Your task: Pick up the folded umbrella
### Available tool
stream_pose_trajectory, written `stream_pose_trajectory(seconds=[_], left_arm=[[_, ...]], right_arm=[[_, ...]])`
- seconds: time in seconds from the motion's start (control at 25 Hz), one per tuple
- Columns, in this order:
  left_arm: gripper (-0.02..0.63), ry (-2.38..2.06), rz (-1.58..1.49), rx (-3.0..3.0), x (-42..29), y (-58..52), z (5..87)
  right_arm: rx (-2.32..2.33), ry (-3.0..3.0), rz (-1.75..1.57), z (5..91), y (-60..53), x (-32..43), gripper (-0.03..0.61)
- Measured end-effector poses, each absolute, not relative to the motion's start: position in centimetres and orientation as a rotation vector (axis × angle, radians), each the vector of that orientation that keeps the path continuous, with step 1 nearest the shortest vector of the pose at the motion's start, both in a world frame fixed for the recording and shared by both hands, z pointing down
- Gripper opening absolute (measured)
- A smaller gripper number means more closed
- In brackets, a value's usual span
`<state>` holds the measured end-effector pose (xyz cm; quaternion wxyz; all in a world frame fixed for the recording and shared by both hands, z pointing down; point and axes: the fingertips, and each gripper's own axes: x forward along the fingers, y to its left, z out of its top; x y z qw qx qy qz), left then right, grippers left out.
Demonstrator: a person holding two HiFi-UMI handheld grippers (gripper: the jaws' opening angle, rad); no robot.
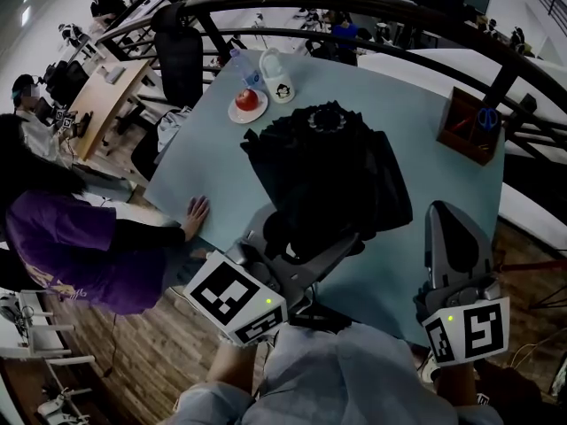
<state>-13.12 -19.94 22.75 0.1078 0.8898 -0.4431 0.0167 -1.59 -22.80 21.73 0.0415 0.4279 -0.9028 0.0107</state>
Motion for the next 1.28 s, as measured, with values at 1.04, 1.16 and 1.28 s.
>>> stream_pose_trajectory(seconds=[1.04,1.16,1.28], left_arm=[[0.279,-1.262,0.081,2.642,-12.95,-20.02,23.46],[0.279,-1.254,0.081,2.645,-12.90,-19.93,23.46],[0.279,-1.248,0.095,2.648,-12.94,-19.85,23.62]], right_arm=[[1.355,-2.716,0.038,21.88,-22.24,-1.36,0.000],[1.353,-2.713,0.034,21.90,-22.07,-1.39,0.000],[1.361,-2.730,0.007,21.36,-22.13,-1.49,0.000]])
